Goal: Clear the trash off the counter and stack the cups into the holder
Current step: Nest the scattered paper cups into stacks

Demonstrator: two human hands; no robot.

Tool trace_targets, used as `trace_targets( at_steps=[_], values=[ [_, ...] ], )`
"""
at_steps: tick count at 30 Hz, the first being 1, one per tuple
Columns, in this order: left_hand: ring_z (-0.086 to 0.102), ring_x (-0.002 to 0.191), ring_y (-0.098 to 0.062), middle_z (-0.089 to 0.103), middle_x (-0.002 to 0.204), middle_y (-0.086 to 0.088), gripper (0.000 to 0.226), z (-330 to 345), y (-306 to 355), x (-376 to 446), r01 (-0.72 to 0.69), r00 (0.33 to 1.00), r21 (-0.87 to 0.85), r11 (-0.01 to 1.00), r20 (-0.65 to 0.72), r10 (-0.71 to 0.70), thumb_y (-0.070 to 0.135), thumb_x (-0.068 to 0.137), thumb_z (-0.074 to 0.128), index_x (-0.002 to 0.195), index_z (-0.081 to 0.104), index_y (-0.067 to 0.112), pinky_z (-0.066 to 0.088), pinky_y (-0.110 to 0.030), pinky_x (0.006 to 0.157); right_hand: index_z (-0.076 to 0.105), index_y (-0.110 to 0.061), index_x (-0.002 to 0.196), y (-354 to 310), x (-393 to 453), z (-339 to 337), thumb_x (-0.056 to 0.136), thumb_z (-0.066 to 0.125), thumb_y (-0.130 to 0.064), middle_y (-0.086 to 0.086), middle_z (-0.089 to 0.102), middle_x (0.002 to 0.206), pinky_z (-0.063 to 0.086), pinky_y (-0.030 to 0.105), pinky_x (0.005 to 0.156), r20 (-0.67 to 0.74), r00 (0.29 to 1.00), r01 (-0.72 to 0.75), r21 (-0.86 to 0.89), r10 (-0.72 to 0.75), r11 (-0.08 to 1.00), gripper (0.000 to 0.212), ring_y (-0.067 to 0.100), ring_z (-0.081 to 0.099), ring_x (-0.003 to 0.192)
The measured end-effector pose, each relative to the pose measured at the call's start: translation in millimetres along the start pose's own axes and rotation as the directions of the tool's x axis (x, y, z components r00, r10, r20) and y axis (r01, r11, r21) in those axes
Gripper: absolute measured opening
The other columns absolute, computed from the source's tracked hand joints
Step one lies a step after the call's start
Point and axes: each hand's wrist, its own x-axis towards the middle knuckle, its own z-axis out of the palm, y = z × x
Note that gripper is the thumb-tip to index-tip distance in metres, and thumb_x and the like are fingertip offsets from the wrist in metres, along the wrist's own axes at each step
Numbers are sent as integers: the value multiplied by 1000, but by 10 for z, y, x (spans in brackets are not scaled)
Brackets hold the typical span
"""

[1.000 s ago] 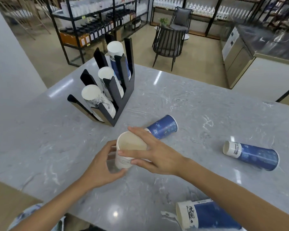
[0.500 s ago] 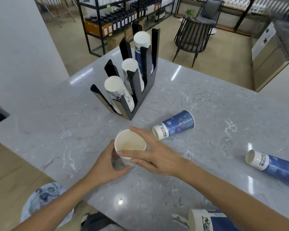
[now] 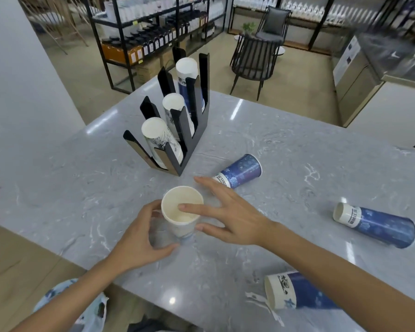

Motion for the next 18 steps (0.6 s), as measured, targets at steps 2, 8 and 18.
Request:
trace_targets(
  at_steps=[2, 8, 18],
  values=[
    [52, 127, -1, 44, 142, 23, 108, -133, 30, -26, -2, 1000, 30, 1000, 22, 2, 65, 60, 86, 147, 27, 40, 50, -24, 98, 48, -37, 151, -13, -118, -123, 105, 54, -45, 19, 30, 164, 30, 42, 124, 6, 998, -59, -32, 60, 998, 47, 29, 28, 154],
    [47, 136, -7, 44, 148, 12, 98, -563, 363, 108, -161, 987, 57, 985, 19, 160, 63, 70, 78, 150, 32, 28, 47, -25, 98, 45, -36, 153, -78, -587, -461, 104, 53, -48, 11, 37, 159, 43, 48, 112, -25, 969, -248, -128, 247, 960, 51, 28, 40, 146],
    [53, 126, -15, 48, 142, 9, 61, -627, 1196, 1114, -187, 979, 142, 972, 107, 173, 61, 89, 60, 142, 47, 33, 50, -39, 100, 45, -35, 152, -285, -1206, -667, 103, 47, -54, -3, 49, 156, 42, 51, 113, -118, 837, -545, -260, 534, 797, 53, 28, 45, 144]
  ],
)
